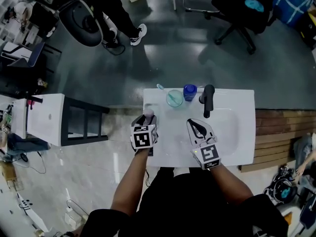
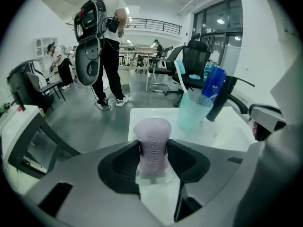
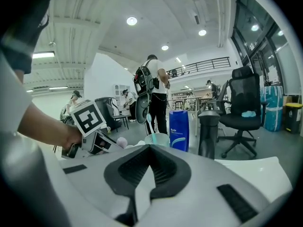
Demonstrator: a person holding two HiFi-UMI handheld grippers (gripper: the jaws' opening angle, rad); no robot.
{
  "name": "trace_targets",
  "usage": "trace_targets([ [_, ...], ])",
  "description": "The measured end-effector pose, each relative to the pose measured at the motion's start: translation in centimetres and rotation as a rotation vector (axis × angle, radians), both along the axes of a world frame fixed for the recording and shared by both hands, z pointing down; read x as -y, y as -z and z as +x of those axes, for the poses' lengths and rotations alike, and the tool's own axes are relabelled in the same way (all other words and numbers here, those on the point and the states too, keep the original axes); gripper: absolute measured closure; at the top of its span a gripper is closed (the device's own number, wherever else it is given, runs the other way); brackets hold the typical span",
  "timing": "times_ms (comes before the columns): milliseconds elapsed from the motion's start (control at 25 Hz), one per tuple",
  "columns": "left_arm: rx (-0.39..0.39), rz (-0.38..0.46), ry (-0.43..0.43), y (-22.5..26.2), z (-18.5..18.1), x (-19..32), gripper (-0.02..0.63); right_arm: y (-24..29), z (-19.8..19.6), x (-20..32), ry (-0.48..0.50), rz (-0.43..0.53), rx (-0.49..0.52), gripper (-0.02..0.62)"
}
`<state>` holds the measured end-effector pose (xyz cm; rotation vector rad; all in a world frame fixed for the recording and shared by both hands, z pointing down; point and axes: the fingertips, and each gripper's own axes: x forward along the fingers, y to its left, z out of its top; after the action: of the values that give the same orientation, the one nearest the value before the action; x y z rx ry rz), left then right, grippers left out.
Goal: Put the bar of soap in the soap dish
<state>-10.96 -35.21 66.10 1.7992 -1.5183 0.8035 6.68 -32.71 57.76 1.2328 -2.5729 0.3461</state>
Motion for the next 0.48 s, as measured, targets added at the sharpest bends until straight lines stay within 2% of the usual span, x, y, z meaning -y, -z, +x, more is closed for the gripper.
trace_targets([
  [480,0.023,-0.081,0.034,-2.4,0.2,1.3,0.407,0.4,0.7,0.2,0.003,-0.007,0.018,0.580],
])
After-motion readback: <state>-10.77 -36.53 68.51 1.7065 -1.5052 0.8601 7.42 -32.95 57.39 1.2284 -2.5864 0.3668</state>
